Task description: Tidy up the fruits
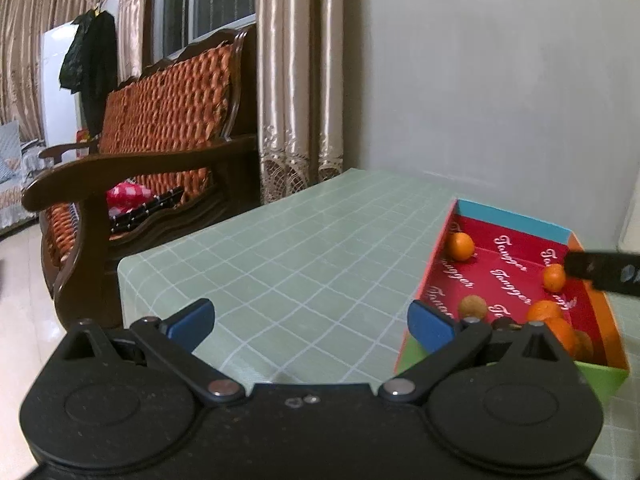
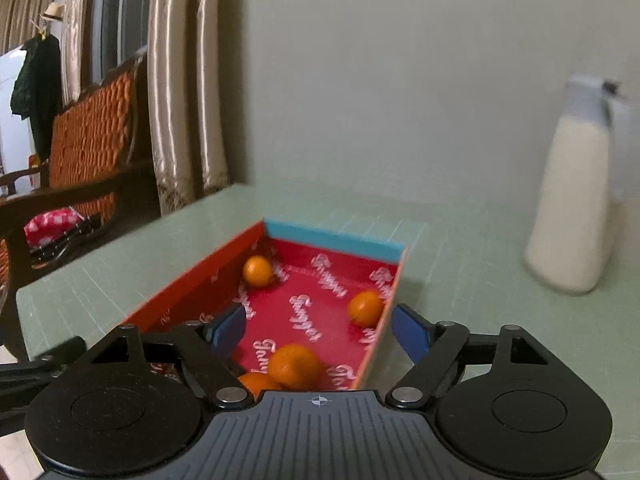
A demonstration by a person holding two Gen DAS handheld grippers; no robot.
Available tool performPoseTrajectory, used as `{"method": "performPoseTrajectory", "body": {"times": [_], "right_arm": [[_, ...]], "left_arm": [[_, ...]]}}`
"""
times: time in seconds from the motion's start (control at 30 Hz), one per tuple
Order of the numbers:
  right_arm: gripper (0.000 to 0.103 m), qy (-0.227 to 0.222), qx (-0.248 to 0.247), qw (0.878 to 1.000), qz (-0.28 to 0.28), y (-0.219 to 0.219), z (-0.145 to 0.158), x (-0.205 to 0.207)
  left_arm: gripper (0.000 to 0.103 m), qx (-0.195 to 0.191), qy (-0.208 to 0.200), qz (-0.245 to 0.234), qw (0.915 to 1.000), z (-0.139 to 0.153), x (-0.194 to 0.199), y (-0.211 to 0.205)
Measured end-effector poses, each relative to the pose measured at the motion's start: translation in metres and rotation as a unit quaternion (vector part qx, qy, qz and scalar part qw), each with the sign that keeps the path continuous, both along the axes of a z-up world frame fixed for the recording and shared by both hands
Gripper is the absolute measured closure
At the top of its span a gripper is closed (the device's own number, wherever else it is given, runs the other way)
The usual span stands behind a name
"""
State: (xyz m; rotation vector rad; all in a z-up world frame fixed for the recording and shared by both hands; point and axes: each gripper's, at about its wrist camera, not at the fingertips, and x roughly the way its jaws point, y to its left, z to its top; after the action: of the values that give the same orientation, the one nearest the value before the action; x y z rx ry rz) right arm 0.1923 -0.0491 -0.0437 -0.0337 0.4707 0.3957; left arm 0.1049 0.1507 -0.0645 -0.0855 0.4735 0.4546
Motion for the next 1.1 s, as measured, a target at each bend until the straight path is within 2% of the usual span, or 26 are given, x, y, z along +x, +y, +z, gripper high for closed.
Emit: {"method": "performPoseTrajectory", "body": {"times": [0.17, 0.2, 0.23, 0.3, 0.5, 0.7, 0.9, 1.1], "right_arm": [[0.023, -0.021, 0.015, 0.999, -0.023, -0.026, 0.024, -0.043], [0.021, -0.026, 0.018, 0.999, -0.03, -0.033, 0.029, -0.054], [0.012, -0.028, 0.021, 0.999, -0.039, -0.038, 0.034, -0.064], [0.0, -0.033, 0.027, 0.997, -0.057, -0.05, 0.044, -0.086], [0.0, -0.034, 0.049, 0.995, -0.078, -0.07, 0.073, -0.138], [0.0, -0.028, 0.054, 0.993, -0.103, -0.081, 0.098, -0.182], [0.0, -0.036, 0.057, 0.991, -0.118, -0.085, 0.104, -0.216], [0.0, -0.035, 0.058, 0.991, -0.117, -0.087, 0.103, -0.219]], "left_arm": [[0.006, 0.006, -0.002, -0.034, 0.9994, 0.01, -0.006, -0.011], [0.006, 0.007, -0.003, -0.039, 0.9992, 0.015, -0.011, -0.013], [0.006, 0.006, -0.005, -0.045, 0.9989, 0.019, -0.015, -0.016], [0.006, 0.002, -0.008, -0.057, 0.9983, 0.032, -0.026, -0.023], [0.006, -0.014, -0.018, -0.101, 0.9947, 0.076, -0.068, -0.048], [0.006, -0.006, -0.025, -0.128, 0.9914, 0.106, -0.11, -0.067], [0.006, 0.004, -0.034, -0.145, 0.9888, 0.122, -0.139, -0.075], [0.006, 0.017, -0.035, -0.154, 0.9873, 0.124, -0.144, -0.08]]}}
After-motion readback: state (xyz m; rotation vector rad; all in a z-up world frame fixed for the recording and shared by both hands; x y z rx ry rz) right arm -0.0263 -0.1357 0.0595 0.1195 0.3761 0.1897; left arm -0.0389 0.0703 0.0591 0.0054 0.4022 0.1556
